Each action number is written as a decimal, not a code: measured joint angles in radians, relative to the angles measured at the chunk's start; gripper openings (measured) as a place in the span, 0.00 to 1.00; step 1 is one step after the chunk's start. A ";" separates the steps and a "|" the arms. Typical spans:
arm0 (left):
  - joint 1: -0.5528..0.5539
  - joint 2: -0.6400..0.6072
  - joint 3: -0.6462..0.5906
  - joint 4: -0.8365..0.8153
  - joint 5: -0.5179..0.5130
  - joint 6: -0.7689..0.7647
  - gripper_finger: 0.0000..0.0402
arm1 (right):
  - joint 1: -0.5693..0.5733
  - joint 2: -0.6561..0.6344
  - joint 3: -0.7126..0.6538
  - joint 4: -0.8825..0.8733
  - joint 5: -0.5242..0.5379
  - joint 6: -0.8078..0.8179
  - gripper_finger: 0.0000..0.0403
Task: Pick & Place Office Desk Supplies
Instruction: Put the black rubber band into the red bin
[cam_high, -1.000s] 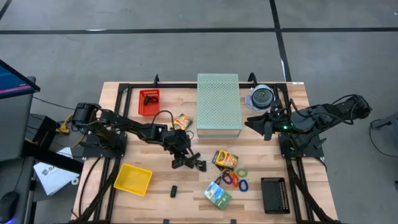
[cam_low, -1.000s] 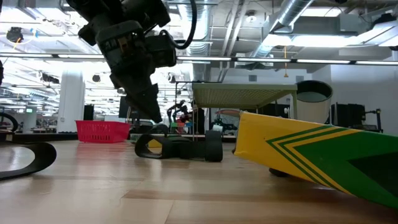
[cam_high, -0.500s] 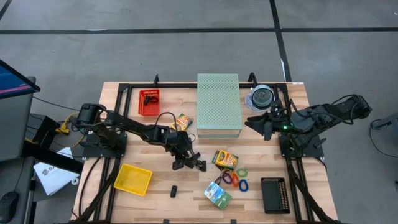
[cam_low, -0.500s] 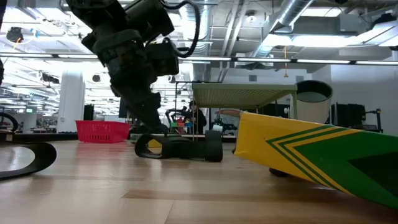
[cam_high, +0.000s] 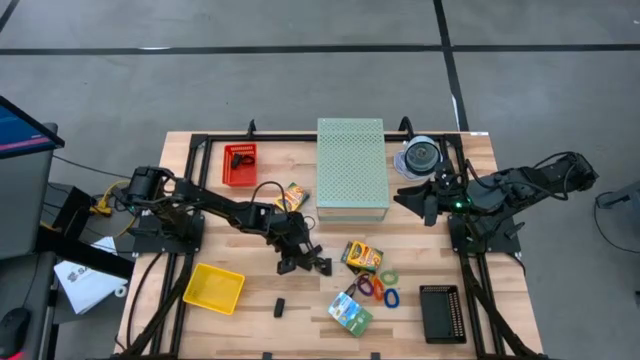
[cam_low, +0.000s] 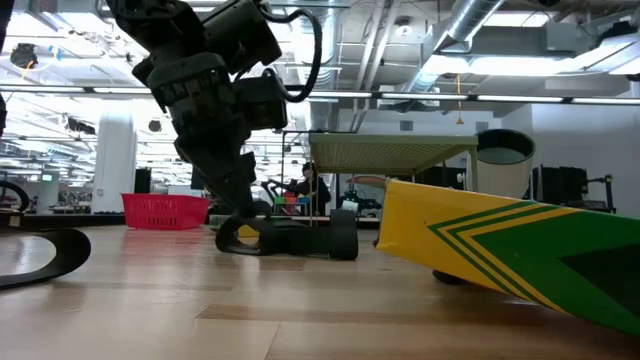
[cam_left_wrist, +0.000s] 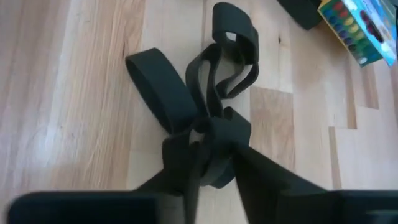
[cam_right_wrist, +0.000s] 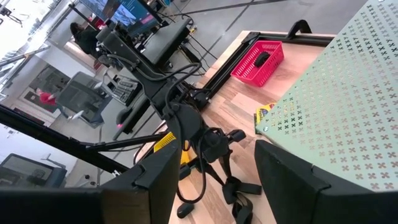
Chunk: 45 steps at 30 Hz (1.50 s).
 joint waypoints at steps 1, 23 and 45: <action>0.002 0.000 0.000 0.001 0.012 0.000 0.12 | 0.000 0.000 0.000 0.000 0.000 0.000 0.50; 0.098 -0.395 0.001 -0.330 -0.259 -0.152 0.00 | -0.007 0.000 0.000 -0.018 0.041 -0.026 0.50; 0.753 -0.475 0.001 -0.682 -0.640 -0.342 0.00 | -0.107 0.000 0.000 -0.015 0.045 -0.056 0.50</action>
